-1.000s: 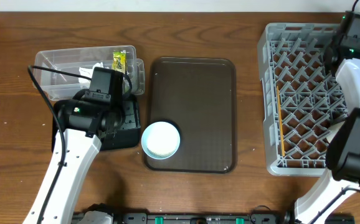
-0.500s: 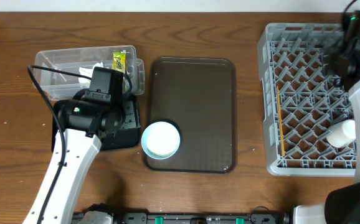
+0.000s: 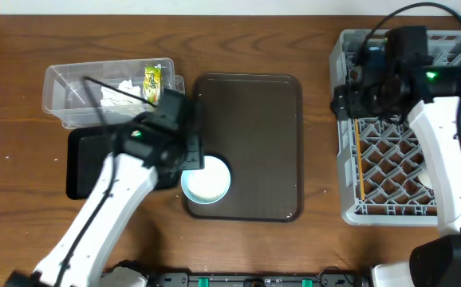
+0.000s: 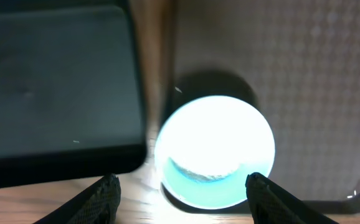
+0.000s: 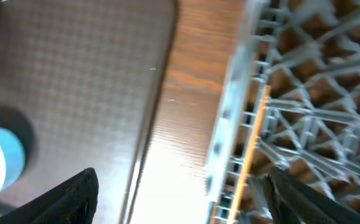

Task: Sort waste into correct bins and load items into the dishwasher rack
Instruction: 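Grasp the white bowl of rice with the left gripper and lift it, then tip the bowl over the black tray with the left gripper, pouring rice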

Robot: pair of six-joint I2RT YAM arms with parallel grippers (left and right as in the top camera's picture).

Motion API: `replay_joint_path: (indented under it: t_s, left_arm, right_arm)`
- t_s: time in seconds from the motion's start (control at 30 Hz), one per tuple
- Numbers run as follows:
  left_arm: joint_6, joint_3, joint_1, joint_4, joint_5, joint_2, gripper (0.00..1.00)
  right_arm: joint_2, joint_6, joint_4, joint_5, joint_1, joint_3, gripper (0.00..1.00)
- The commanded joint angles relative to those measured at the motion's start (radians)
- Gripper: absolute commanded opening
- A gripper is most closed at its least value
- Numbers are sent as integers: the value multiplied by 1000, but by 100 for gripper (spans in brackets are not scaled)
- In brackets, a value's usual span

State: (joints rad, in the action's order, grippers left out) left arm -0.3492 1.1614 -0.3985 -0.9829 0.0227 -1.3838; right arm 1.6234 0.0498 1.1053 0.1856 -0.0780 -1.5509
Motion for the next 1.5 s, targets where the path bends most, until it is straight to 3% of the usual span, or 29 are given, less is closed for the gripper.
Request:
replay_joint_path:
  t_s: [0.0,0.23,0.57,0.63,0.77,1.0,1.1,1.27,1.47]
  left_arm:
    - [-64,6,-73,10,-8,-83,68]
    - [-143,6,-209,77,-8,-262,68]
    - [-146,6,-315,166,-5,-413,66]
    - [-146,6,-319,167,-6,-428,63]
    - [-146,6,-319,171,-13,-442,37]
    - [-146,6,-319,170,-12,-442,18]
    - [-146,6,-319,170,-13,-442,6]
    - [-138,18,-319,158,-17,-433,6]
    - [-32,101,-312,80,-16,-359,6]
  right_arm:
    - [3,3,0,18,-29,4,84]
    - [3,3,9,-42,-41,4,84]
    - [4,3,13,-43,-40,8,84]
    - [4,3,13,-43,-40,8,84]
    - [4,3,13,-43,-40,9,84]
    - [4,3,14,-44,-40,8,84]
    - [4,3,20,-44,-40,9,83]
    - [4,4,21,-48,-40,8,84]
    - [4,4,24,-78,-40,8,84]
